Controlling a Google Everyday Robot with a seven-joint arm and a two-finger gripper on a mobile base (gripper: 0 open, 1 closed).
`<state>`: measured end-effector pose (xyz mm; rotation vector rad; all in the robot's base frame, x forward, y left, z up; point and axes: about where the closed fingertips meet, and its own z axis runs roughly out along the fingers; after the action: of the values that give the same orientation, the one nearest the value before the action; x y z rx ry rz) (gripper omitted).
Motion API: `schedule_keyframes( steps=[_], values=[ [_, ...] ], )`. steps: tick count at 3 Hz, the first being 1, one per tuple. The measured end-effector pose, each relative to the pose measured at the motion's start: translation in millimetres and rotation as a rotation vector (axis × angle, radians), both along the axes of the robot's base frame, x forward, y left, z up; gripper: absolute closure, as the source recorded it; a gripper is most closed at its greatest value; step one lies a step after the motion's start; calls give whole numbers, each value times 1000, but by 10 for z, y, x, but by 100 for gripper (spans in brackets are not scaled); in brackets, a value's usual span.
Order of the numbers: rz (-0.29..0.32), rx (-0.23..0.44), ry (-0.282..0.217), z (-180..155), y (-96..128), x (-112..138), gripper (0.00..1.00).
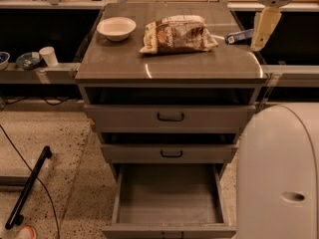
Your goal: Place rxbar blueberry into bottom drawer
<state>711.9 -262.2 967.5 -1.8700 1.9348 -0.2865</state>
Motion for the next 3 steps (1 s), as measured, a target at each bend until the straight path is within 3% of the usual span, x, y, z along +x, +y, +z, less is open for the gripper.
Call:
schedule_keyframes(
  steps=[2,3],
  values=[
    [-10,1,-54,-43,22,279,0],
    [-84,0,-48,-158,-108,362,0]
  ],
)
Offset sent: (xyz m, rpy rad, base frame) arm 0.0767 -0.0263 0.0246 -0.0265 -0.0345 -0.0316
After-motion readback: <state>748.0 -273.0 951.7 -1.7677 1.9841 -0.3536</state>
